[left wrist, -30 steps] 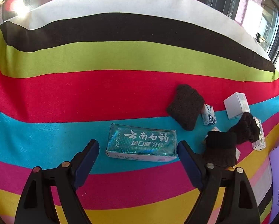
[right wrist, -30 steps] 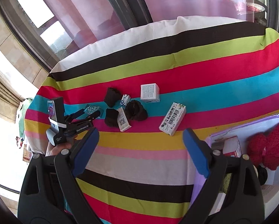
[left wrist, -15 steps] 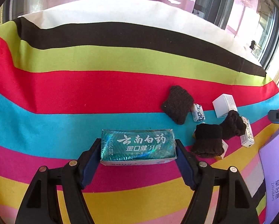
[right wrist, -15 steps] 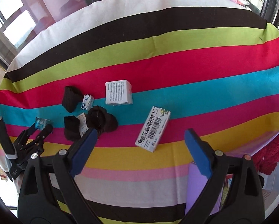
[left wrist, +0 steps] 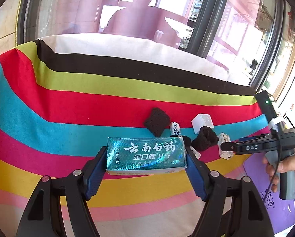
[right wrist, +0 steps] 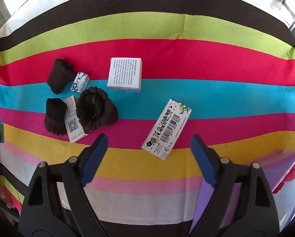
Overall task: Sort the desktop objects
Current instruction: 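Grasp the teal Yunnan Baiyao box with left while right grasps the white barcode box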
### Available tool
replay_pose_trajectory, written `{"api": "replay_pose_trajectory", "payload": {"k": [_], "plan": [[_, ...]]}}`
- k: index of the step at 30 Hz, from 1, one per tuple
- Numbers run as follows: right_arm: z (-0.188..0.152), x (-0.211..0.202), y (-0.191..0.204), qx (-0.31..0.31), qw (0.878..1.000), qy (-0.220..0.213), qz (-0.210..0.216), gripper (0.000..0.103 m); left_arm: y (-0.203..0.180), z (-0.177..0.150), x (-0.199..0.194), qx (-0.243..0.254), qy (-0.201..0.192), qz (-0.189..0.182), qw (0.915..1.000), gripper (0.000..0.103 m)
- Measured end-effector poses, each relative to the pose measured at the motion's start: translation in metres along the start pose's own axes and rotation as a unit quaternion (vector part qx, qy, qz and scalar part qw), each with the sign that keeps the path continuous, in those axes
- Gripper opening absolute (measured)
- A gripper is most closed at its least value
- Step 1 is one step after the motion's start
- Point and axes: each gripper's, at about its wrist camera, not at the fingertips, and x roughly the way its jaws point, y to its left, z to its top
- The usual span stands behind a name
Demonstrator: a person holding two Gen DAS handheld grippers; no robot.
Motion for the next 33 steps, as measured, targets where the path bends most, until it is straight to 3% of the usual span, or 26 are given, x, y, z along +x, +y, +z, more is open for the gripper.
{"api": "replay_pose_trajectory", "payload": {"k": [9,21,28,33], "plan": [[0.001,0.026,-0.003,0.008,1.0,0.011,-0.006,0.071,-0.012,-0.018,-0.029,0.009,-0.015,-0.007,0.9998,0.075],[0.009,0.019,-0.01,0.008,1.0,-0.013,0.006,0.055,-0.012,-0.044,-0.043,0.006,-0.017,0.0,0.9998,0.075],[0.012,0.013,-0.017,0.012,0.999,-0.031,0.02,0.051,-0.003,-0.063,-0.021,0.001,-0.011,0.041,0.9991,0.075],[0.015,0.011,-0.023,0.016,0.999,-0.042,0.026,0.052,-0.001,-0.074,-0.004,-0.013,0.007,0.048,0.9987,0.075]]}}
